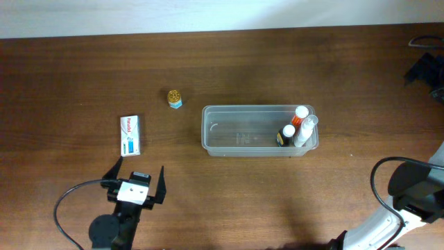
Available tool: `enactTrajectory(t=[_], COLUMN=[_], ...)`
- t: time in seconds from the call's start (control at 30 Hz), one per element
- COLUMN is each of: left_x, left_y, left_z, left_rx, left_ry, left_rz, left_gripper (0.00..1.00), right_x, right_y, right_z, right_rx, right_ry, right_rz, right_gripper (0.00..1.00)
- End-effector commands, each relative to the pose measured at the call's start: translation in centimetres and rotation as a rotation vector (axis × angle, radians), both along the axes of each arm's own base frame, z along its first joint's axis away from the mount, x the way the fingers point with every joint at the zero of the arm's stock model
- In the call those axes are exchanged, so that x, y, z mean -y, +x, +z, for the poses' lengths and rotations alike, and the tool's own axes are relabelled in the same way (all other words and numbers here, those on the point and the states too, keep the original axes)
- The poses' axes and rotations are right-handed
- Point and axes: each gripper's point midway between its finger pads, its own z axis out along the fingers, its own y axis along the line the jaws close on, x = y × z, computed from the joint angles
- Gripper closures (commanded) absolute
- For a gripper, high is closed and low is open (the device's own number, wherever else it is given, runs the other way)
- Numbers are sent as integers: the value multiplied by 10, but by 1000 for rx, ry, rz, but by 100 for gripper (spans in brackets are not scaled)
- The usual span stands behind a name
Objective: Pack container
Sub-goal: 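Open the right gripper and raise it away to the right, then move the left gripper over the white Panadol box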
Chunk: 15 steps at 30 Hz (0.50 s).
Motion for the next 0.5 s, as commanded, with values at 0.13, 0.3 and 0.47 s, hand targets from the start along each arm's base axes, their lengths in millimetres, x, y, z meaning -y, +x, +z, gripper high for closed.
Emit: enactTrajectory(t=[0.13, 0.3, 0.47], left_x=[2, -3, -17], left_y=[0, 4, 26], left_z=[43, 58, 76], left_rx=[159, 72, -184], left_ry=[11, 11, 4], left_rz=[-17, 5, 49], left_gripper=[0, 1, 1], right_x=[-3, -3, -3], right_y=[-2, -2, -2], right_z=[2, 2, 2], right_rx=[7, 7, 7], right_ry=[10, 10, 10], right_rz=[-8, -8, -8], right_gripper=[2, 2, 2])
